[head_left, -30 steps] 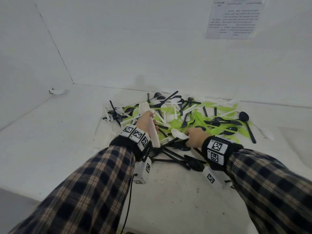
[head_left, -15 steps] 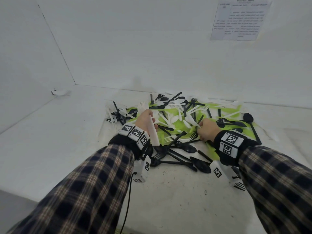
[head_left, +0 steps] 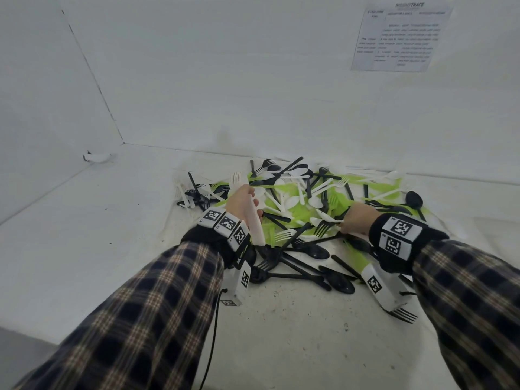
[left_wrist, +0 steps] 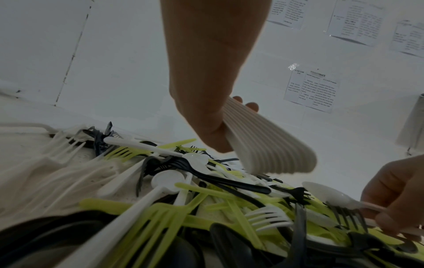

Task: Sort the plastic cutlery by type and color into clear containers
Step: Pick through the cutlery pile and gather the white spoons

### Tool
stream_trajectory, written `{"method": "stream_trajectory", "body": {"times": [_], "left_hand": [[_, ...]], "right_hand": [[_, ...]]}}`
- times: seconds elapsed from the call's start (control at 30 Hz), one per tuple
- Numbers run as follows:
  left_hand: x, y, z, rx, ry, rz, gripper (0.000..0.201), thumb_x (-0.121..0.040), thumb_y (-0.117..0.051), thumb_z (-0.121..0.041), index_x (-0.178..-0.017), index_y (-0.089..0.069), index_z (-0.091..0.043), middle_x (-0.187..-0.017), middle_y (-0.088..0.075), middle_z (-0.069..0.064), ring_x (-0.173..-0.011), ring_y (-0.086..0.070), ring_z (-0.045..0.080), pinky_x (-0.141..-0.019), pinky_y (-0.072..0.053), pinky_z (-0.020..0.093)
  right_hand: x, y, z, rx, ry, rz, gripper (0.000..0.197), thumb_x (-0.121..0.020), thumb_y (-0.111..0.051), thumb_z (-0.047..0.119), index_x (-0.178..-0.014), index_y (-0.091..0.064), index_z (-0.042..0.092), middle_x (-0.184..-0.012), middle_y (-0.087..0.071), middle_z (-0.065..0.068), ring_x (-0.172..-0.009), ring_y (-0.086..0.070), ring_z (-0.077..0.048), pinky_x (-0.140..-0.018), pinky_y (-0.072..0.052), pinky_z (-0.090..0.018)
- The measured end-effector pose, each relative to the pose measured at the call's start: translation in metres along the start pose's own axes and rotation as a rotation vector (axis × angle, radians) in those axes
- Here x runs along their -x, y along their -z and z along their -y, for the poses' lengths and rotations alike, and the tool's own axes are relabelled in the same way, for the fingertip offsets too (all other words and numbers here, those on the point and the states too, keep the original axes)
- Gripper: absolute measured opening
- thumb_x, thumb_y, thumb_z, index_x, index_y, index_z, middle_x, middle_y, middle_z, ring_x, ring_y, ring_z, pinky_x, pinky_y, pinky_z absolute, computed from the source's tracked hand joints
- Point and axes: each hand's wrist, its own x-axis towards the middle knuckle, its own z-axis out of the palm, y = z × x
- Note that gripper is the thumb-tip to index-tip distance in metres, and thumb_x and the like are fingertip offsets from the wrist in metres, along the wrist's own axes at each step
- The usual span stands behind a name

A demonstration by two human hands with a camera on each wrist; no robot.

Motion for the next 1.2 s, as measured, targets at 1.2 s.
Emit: {"method": "stream_trajectory", "body": {"times": [1.2], "left_hand": [[-0.005,-0.018,0.012,-0.062,-0.043,-0.076,0.018,-0.085,-0.043,-0.013,-0.067,-0.037,-0.011,-0.063,-0.037,0.000,-0.050,-0.036,0.016,-0.052,-0.035,0.029]], "right_hand": [[0.032,-0.002,-0.015,0.198,0.323,0.024,0.032,-0.079,-0.066,0.038,-0.062,-0.044,0.024,-0.078,-0.055,0.000,-0.080,-0.054,-0.019,-0.069,-0.045,-0.030]]}}
